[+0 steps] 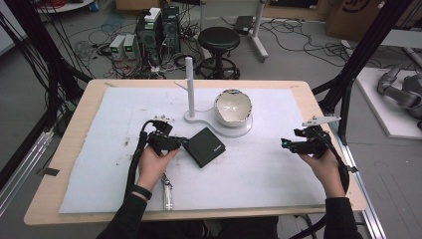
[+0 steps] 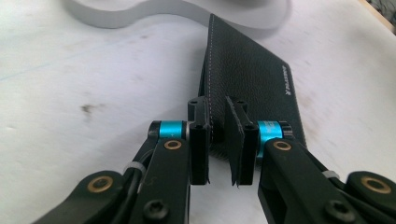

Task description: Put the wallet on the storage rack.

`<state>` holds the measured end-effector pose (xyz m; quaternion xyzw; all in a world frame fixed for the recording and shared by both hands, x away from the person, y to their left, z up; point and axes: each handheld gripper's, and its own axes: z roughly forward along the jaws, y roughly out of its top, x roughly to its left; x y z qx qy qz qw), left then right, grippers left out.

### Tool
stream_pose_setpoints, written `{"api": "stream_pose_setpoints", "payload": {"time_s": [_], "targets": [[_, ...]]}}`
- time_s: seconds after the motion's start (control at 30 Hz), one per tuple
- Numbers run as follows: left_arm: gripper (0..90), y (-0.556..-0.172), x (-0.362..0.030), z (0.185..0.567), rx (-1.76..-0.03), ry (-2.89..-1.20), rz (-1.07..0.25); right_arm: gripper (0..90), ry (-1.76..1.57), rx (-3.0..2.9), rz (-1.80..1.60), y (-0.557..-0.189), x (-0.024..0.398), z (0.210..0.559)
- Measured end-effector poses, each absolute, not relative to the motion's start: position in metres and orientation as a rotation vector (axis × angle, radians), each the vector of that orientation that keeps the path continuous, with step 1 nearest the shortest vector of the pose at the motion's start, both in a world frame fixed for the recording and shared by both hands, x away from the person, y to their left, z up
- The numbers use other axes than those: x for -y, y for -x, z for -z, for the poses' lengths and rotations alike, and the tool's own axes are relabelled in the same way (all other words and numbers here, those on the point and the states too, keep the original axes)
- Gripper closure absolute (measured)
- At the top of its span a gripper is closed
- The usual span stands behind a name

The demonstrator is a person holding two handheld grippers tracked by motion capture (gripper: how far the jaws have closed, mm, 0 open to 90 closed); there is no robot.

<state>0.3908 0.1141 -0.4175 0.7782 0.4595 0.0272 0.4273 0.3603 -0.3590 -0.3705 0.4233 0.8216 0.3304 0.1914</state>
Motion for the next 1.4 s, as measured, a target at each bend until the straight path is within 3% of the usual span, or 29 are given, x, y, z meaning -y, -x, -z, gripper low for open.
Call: {"api": "stream_pose_setpoints", "payload": {"time_s": [0.1, 0.17, 0.27, 0.33, 0.5, 0.73, 0.9, 1.4], "targets": [[73.8, -0.397, -0.121, 0.421, -1.243, -1.906, -0.088, 32.1, -1.185, -2.31, -0.922, -0.361, 0.358, 0.371], [58.9, -0.396, -0.124, 0.421, -1.301, -1.892, -0.074, 32.1, -1.188, -2.311, -0.92, -0.361, 0.358, 0.371], [50.5, -0.392, -0.127, 0.421, -1.36, -1.868, -0.003, 32.1, -1.189, -2.312, -0.921, -0.361, 0.359, 0.372], [49.9, -0.392, -0.127, 0.424, -1.384, -1.854, 0.041, 32.1, -1.187, -2.312, -0.922, -0.361, 0.359, 0.372], [54.7, -0.399, -0.121, 0.435, -1.409, -1.811, 0.108, 32.1, -1.17, -2.308, -0.93, -0.36, 0.356, 0.368], [62.9, -0.402, -0.118, 0.438, -1.394, -1.807, 0.068, 32.1, -1.179, -2.309, -0.928, -0.361, 0.359, 0.37], [74.9, -0.399, -0.119, 0.431, -1.312, -1.83, 0.035, 32.4, -1.171, -2.311, -0.927, -0.361, 0.357, 0.37], [80.7, -0.377, -0.114, 0.381, -0.986, -1.693, 0.033, 33.0, -1.162, -2.314, -0.922, -0.361, 0.356, 0.37]]}}
